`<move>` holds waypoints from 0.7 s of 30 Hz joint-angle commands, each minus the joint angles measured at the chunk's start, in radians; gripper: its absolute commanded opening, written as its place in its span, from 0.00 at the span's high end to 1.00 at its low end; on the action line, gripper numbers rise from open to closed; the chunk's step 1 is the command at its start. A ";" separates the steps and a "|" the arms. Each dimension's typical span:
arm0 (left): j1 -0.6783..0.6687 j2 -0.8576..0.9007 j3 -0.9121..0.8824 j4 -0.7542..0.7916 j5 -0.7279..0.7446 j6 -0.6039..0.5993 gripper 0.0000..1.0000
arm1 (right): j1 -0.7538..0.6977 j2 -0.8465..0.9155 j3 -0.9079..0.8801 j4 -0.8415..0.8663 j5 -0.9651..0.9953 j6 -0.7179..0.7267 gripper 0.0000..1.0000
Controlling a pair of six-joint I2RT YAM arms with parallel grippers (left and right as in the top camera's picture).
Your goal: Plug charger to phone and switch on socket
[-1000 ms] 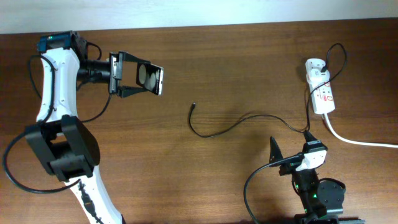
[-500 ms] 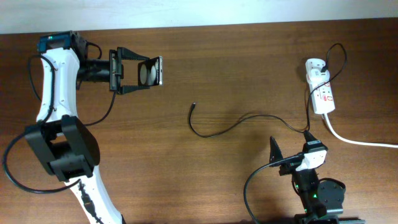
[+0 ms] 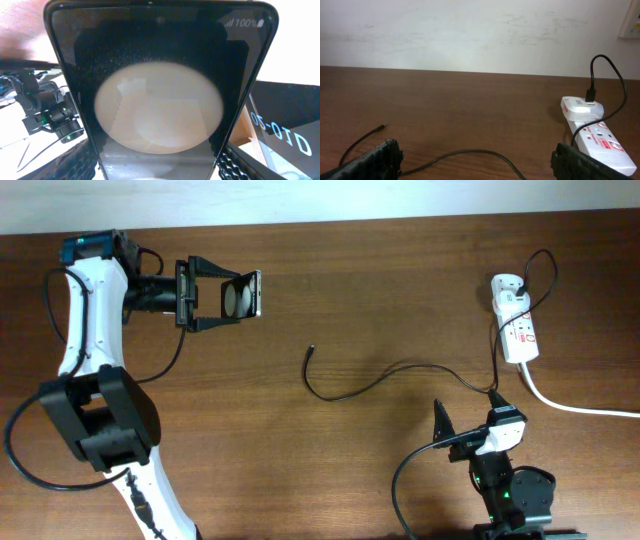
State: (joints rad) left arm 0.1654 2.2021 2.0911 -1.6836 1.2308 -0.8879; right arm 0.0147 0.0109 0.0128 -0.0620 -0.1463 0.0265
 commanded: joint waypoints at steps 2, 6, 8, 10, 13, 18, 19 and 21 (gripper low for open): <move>0.008 0.004 0.028 -0.005 0.030 -0.017 0.90 | 0.006 -0.008 -0.007 -0.001 0.004 0.007 0.01; 0.008 0.004 0.028 -0.005 0.030 -0.017 0.89 | 0.006 -0.008 -0.007 -0.001 0.005 0.007 0.01; 0.008 0.004 0.028 -0.005 0.021 -0.016 0.88 | 0.006 -0.008 -0.007 -0.001 0.005 0.007 0.01; 0.008 0.004 0.028 -0.005 0.019 -0.016 0.89 | 0.006 -0.008 -0.007 -0.001 0.005 0.007 0.01; 0.008 0.004 0.028 -0.005 0.019 -0.017 0.93 | 0.006 -0.007 -0.007 -0.001 0.005 0.007 0.02; 0.008 0.004 0.028 -0.005 0.019 -0.017 0.95 | 0.006 -0.008 -0.007 -0.001 0.005 0.007 0.01; 0.008 0.004 0.028 -0.005 0.019 -0.017 0.97 | 0.006 -0.008 -0.007 -0.001 0.005 0.007 0.01; 0.008 0.004 0.028 -0.005 0.019 -0.017 0.99 | 0.006 -0.008 -0.007 -0.001 0.005 0.007 0.01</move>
State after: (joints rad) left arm 0.1654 2.2021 2.0911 -1.6836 1.2232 -0.8913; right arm 0.0147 0.0109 0.0128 -0.0620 -0.1463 0.0265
